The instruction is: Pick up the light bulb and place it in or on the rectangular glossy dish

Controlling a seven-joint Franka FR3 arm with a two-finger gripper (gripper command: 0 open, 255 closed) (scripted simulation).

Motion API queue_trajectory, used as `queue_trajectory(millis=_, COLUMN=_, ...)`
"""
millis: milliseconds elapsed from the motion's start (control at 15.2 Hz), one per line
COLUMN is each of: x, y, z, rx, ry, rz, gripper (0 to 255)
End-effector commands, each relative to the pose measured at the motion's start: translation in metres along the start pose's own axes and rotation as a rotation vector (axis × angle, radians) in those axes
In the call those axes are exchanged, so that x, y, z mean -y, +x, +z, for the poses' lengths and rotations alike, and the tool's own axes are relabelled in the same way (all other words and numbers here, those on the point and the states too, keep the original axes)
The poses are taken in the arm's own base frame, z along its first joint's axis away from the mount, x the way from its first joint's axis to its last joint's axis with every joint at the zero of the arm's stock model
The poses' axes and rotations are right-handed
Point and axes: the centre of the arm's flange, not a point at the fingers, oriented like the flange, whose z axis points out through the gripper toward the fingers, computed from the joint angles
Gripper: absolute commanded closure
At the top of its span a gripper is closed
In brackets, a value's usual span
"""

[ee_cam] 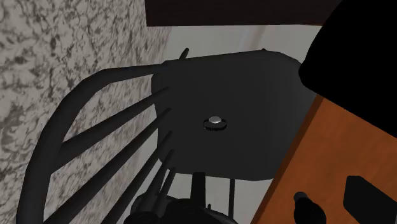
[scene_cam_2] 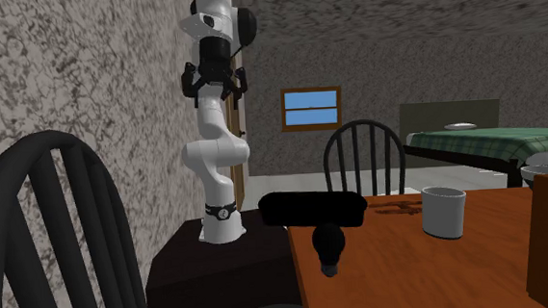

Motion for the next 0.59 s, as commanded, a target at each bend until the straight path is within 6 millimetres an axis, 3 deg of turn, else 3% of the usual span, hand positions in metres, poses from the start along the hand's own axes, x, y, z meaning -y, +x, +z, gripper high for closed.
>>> queue_trajectory(millis=0, x=0.0, y=0.0, z=0.0, rx=0.0, ry=0.0, rz=0.0, gripper=0)
queue_trajectory(millis=528, x=0.045, y=0.079, z=0.065, rx=0.054, ry=-0.002, rz=-0.031, gripper=0)
